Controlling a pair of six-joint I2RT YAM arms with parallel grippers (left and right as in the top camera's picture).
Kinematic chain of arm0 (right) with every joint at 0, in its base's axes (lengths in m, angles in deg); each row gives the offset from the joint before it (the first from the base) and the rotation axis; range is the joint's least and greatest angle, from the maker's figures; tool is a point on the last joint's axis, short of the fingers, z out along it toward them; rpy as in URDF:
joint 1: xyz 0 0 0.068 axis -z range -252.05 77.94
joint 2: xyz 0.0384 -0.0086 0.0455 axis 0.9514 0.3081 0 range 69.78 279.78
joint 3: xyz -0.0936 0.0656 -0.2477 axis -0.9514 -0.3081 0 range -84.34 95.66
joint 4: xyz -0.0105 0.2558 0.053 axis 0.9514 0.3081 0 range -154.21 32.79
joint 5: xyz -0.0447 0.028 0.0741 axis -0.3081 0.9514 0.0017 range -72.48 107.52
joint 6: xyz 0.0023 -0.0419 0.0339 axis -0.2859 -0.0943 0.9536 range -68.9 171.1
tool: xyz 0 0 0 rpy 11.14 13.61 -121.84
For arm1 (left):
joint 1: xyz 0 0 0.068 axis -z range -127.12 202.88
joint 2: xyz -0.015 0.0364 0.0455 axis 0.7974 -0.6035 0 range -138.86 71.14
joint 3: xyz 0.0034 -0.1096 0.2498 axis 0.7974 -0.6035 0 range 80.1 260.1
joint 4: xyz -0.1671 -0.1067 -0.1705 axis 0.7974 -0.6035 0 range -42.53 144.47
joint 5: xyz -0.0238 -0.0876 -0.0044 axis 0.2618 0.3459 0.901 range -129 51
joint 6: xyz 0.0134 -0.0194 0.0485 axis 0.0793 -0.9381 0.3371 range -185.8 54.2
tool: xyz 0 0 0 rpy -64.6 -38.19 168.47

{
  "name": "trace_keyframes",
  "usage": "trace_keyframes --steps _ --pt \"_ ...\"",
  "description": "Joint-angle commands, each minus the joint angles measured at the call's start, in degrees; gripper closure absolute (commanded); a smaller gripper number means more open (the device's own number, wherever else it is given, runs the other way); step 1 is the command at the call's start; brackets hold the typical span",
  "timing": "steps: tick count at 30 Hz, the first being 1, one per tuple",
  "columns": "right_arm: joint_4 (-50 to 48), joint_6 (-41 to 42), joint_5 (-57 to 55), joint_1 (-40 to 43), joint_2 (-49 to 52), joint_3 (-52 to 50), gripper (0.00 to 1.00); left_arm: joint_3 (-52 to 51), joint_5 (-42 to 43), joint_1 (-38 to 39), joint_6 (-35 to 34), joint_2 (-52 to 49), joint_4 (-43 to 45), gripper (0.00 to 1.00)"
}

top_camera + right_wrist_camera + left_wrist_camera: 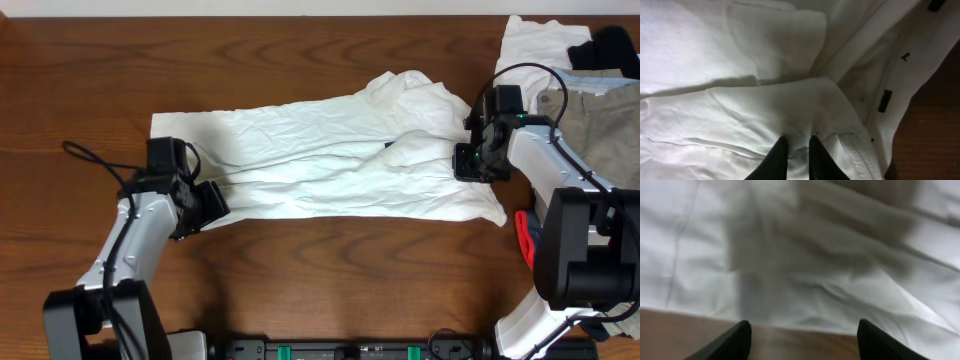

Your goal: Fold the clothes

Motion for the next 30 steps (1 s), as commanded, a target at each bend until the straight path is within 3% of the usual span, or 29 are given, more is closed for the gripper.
trace_keyframes --steps 1,6,18,30 --pt "0.3 0.8 -0.8 -0.5 0.7 0.0 0.86 -2.6 -0.1 0.1 0.1 -1.4 2.3 0.32" --pt "0.5 0.8 -0.8 -0.5 0.7 0.0 0.86 -3.0 -5.7 0.1 0.2 -3.2 2.7 0.32" --pt "0.5 0.8 -0.8 -0.5 0.7 0.0 0.86 -3.0 -8.3 -0.8 -1.0 -8.7 -0.7 0.32" --pt "0.7 0.8 -0.8 -0.5 0.7 0.0 0.86 -3.7 -8.9 -11.9 -3.3 -14.8 -3.6 0.32"
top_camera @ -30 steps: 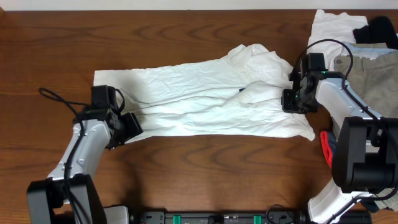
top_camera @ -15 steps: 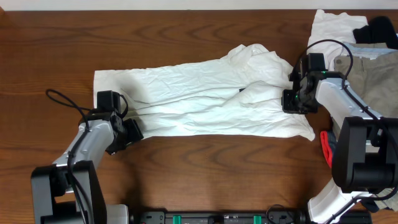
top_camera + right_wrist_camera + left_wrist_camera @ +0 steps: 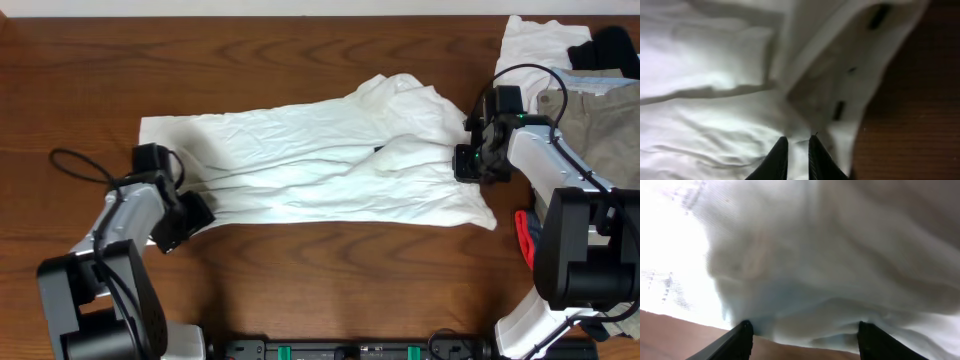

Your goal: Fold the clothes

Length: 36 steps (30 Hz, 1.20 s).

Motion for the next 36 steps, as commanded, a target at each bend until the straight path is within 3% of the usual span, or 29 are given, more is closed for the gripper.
trace_keyframes --steps 1,9,15,25,36 --pt "0.0 0.8 -0.6 -0.5 0.7 0.0 0.86 -4.9 -5.6 -4.2 -1.4 -6.4 -0.4 0.32" --pt "-1.1 -0.3 3.5 -0.5 0.1 0.9 0.87 -4.9 -5.2 -2.6 -1.1 -6.4 0.3 0.32" --pt "1.1 -0.5 4.9 -1.1 -4.4 8.6 0.86 -4.9 -5.2 -1.5 -1.1 -6.4 0.6 0.32" --pt "-4.7 -5.3 5.9 -6.8 -4.6 12.5 0.85 -4.8 -5.9 -1.4 -1.2 -5.3 0.7 0.30" --pt "-9.2 -5.2 4.8 -7.9 7.1 12.5 0.85 -4.8 -5.8 -1.4 -1.8 12.3 -0.6 0.26"
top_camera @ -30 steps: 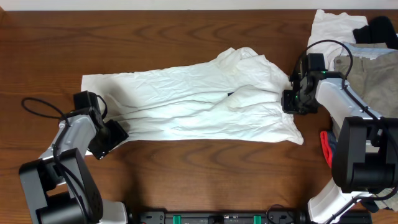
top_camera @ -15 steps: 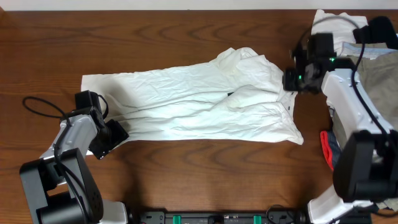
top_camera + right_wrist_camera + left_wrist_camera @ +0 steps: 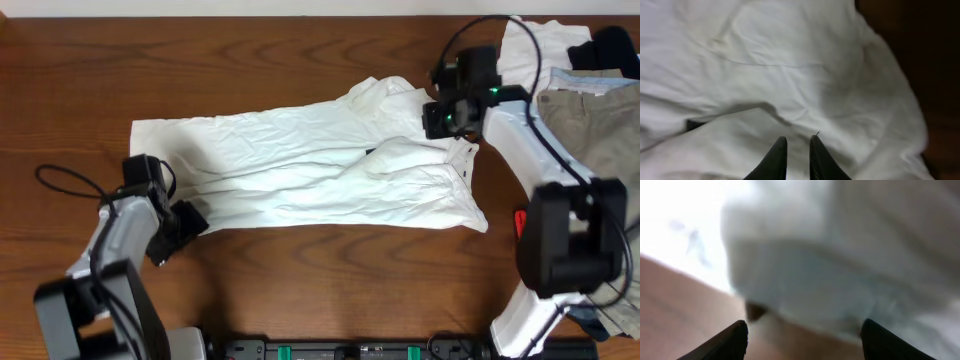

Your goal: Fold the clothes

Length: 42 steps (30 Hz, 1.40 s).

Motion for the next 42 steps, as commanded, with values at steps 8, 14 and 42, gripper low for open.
trace_keyframes --steps 8,14,42 --pt "-1.4 -1.0 -1.0 -0.3 6.8 -0.1 0.85 -0.4 -2.4 0.0 -0.5 15.7 0.5 0.21" --pt "0.8 0.5 -5.8 0.2 9.9 -0.1 0.84 -0.4 -2.4 0.0 -0.5 17.0 1.0 0.18" --pt "20.4 13.6 -15.2 8.0 1.7 -0.2 0.99 10.7 3.6 5.2 5.2 11.3 7.2 0.02"
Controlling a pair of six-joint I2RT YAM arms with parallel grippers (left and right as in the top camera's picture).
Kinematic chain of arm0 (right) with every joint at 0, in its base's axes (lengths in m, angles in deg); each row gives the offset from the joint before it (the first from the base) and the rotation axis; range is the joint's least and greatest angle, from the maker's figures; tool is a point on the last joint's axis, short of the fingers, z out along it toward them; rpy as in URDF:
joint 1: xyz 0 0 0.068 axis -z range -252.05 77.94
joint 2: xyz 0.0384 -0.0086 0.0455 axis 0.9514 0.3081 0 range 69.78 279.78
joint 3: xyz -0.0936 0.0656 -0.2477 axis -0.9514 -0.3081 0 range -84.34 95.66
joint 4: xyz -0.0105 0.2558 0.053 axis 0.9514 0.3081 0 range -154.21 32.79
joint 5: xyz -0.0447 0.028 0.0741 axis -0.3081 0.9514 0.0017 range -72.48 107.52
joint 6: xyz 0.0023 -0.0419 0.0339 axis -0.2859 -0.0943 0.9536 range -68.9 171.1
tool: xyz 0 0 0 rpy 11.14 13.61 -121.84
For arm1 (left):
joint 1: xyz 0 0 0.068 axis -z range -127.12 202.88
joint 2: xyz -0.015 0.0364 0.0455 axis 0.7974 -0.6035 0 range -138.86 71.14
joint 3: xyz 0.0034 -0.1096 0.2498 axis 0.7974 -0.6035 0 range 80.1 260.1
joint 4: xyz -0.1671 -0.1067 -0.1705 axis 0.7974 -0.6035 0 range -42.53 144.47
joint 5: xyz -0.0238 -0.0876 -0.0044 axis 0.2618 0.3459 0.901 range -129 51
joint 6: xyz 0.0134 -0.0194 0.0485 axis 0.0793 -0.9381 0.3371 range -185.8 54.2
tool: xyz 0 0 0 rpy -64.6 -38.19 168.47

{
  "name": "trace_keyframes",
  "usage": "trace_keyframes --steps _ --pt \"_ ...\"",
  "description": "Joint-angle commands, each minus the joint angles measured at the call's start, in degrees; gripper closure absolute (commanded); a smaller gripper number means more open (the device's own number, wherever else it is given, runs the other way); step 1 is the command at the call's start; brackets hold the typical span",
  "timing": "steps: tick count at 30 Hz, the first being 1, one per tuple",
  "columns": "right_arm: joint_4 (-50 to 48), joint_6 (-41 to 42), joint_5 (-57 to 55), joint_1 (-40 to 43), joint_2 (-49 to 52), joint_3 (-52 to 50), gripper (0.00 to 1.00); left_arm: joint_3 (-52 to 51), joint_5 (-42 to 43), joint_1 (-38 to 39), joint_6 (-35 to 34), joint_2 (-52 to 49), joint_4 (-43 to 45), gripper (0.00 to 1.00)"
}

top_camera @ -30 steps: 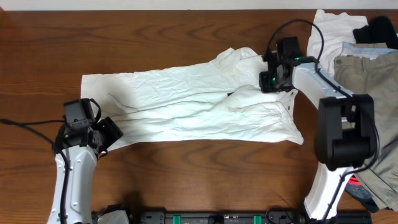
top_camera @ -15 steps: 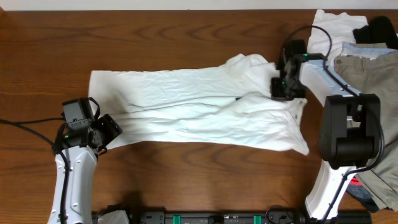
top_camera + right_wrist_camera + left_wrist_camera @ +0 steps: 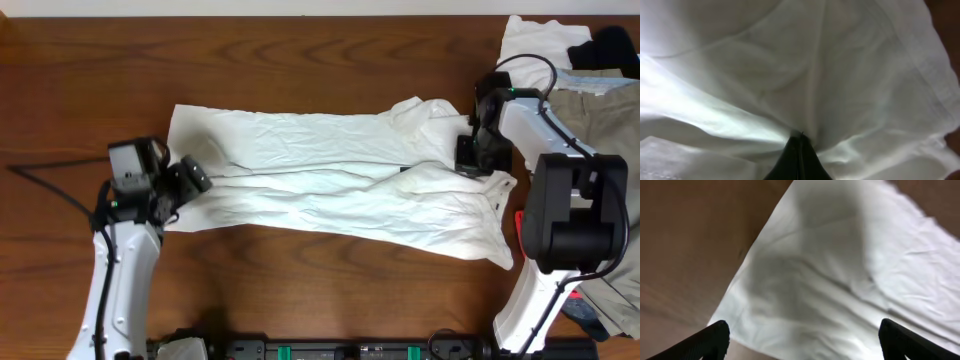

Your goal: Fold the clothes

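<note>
A white garment [image 3: 330,195] lies stretched left to right across the wooden table [image 3: 300,60], creased along its length. My left gripper [image 3: 190,178] hovers over its left end; in the left wrist view the gripper [image 3: 802,327] is wide open with the cloth's [image 3: 840,280] corner below and nothing between the fingers. My right gripper [image 3: 468,158] is at the garment's right end. In the right wrist view this gripper [image 3: 800,139] is shut, pinching a fold of the white cloth [image 3: 805,75].
A pile of other clothes sits at the back right: a white piece [image 3: 525,40], a black item [image 3: 610,45] and khaki cloth [image 3: 600,120]. A red object [image 3: 522,225] lies near the right arm's base. A cable trails left of the left arm.
The garment has shifted to the right and lies longer and flatter. My right gripper went from the garment's upper right edge to its right end and is fully shut. My left gripper rose and opened wider.
First the garment lay bunched at its right end, right gripper pinching there, left gripper open at the lower left edge. Then the cloth sat further left. Later the right gripper was at the upper right edge. Now the garment is drawn out rightward.
</note>
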Motion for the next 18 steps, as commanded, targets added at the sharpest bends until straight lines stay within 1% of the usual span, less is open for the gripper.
trace_keyframes --steps 1,5,6,8,9,10,12,15,18 --pt "-0.4 2.0 -1.8 0.6 -5.9 -0.8 0.98 7.0 0.3 0.1 2.8 -3.6 -2.2 0.00" --pt "-2.4 0.2 -1.8 0.5 -12.6 -0.8 0.92 16.3 0.4 0.1 4.9 -10.3 -6.6 0.02" --pt "-3.4 0.2 -1.8 0.5 -14.6 -0.8 0.85 19.3 0.4 0.1 5.5 -13.0 -7.6 0.02" --pt "-4.8 0.2 -1.6 0.5 -17.9 -0.8 0.67 22.8 0.9 0.1 6.9 -16.9 -7.8 0.02" --pt "-5.3 0.2 -1.3 0.5 -19.3 -0.8 0.62 24.4 1.0 0.1 8.0 -18.8 -7.6 0.02" --pt "-5.6 0.2 -0.6 0.5 -20.9 -0.8 0.59 26.0 1.0 0.1 9.2 -21.0 -7.1 0.02" --pt "-5.7 0.1 1.4 0.4 -23.5 -0.8 0.57 28.1 1.0 0.1 10.8 -24.7 -5.3 0.02" --pt "-4.9 -1.1 3.7 0.4 -26.1 -0.8 0.58 29.2 1.1 0.1 12.4 -29.3 -0.4 0.02" --pt "-3.4 -1.1 4.0 0.4 -27.2 -0.8 0.59 29.2 2.9 0.1 13.4 -33.1 6.1 0.02"
